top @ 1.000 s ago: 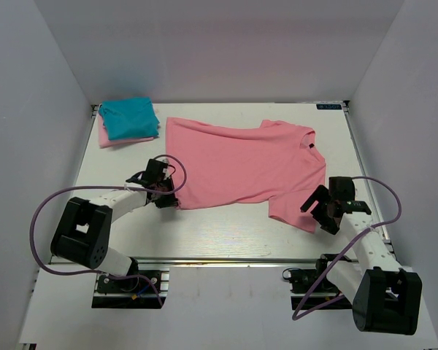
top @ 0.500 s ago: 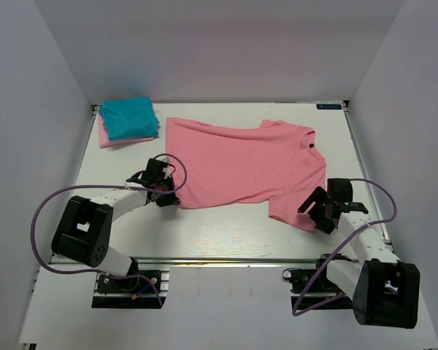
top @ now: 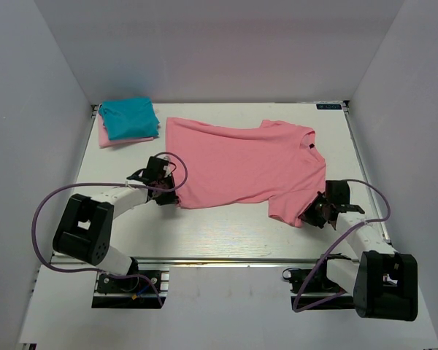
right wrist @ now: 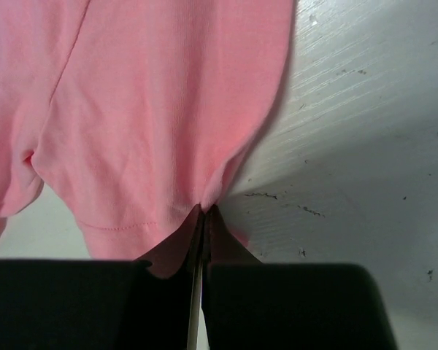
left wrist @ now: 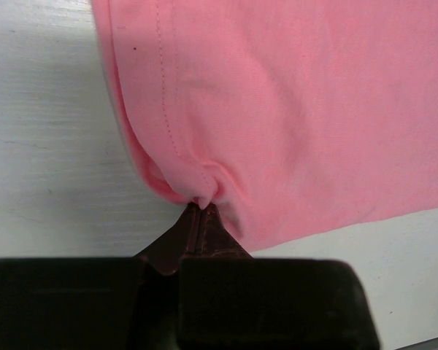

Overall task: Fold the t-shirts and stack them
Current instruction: Flatten out the tshirt

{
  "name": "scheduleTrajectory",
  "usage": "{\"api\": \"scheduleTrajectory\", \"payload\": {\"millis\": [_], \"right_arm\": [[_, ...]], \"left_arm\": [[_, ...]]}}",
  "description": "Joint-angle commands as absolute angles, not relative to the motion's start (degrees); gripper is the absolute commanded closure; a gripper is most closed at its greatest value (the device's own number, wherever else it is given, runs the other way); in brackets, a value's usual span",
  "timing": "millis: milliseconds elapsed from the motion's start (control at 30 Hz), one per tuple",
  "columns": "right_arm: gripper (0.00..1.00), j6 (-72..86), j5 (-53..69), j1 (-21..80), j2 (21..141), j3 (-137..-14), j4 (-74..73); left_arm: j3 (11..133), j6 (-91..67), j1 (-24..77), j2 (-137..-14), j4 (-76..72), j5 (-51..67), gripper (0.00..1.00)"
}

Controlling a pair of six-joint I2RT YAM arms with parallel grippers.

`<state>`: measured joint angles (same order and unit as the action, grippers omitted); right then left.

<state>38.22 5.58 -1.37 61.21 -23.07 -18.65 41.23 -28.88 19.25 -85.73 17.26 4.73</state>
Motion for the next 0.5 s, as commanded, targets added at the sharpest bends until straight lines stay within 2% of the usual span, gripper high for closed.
{"api": "scheduleTrajectory", "payload": {"millis": [0, 200, 467], "right_arm": [[1.00, 36.30, 5.01, -1.05, 59.86, -25.22, -17.32], [1.00, 33.49, 4.58, -1.41, 50.99, -31.89, -14.32], [1.00, 34.89, -2.52, -1.49, 50.44, -47.18, -13.09]], "left_arm": [[44.64, -27.42, 19.42, -84.20, 18.98, 2.82, 1.00], [50.97, -26.10, 19.42, -77.36, 21.18, -0.61, 1.00], [64.15, -26.10, 18.64, -72.69, 24.34, -8.87, 1.00]]}}
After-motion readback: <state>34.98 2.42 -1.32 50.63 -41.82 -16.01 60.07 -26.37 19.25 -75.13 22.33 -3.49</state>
